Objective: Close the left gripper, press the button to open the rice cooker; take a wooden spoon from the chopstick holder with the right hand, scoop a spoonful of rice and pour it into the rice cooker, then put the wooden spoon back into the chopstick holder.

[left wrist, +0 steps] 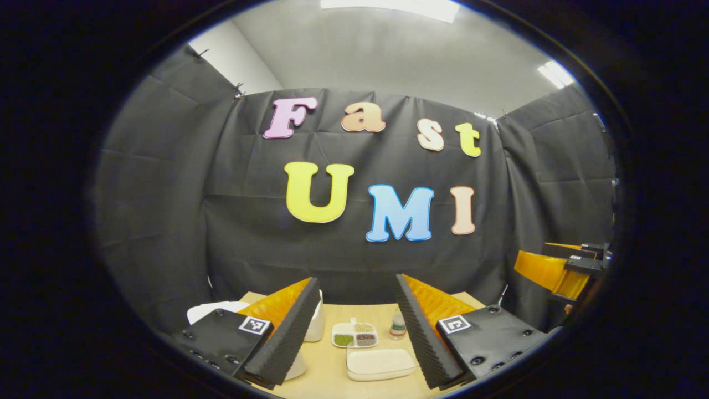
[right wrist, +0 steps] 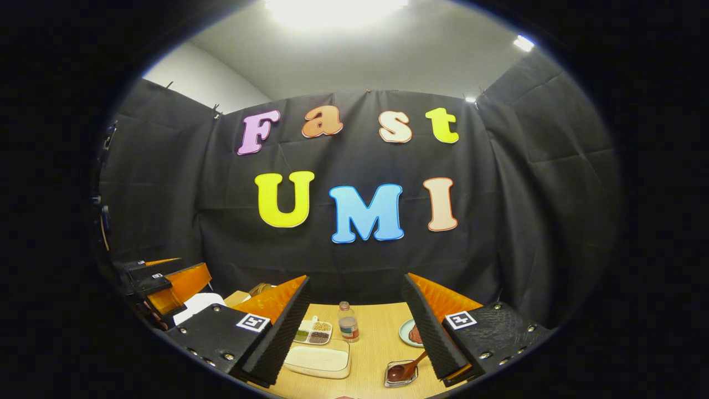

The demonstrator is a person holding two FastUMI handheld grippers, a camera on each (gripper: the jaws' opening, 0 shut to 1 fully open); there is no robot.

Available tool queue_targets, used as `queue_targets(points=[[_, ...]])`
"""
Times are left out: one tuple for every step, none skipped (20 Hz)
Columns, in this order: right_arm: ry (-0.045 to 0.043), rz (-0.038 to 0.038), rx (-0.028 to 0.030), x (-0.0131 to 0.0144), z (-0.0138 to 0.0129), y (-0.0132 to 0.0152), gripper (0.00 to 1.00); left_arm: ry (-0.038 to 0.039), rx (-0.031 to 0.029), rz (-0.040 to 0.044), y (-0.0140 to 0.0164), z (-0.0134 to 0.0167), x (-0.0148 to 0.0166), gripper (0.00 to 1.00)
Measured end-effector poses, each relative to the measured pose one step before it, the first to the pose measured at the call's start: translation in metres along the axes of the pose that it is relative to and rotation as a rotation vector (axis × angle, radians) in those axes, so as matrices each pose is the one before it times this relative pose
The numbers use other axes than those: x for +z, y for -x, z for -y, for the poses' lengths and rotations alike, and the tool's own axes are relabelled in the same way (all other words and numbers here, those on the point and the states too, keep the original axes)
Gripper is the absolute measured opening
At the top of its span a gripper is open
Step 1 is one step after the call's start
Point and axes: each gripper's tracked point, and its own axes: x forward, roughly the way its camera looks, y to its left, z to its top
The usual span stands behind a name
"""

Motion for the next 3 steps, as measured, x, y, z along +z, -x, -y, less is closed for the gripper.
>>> queue_targets(points=[[0.00386,-0.00297,0.00949,-0.00183,-0.00254,0.00143,0.99,0.00469,0.00913,0.00037,0.00180,-0.00164,0.00159,0.95],[0.00190,0.00195,0.00719,-0.00045,-0.00071,0.00129,0.99,0.00678,0.00401,0.00678,0.00149,0.00018,0.00305,0.95],[-0.00142,0.00460,0.00439,0.00279,0.00038,-0.00031,0.99,-0.00089,0.00333,0.00422,0.00080,0.00277,0.00206,0.95]])
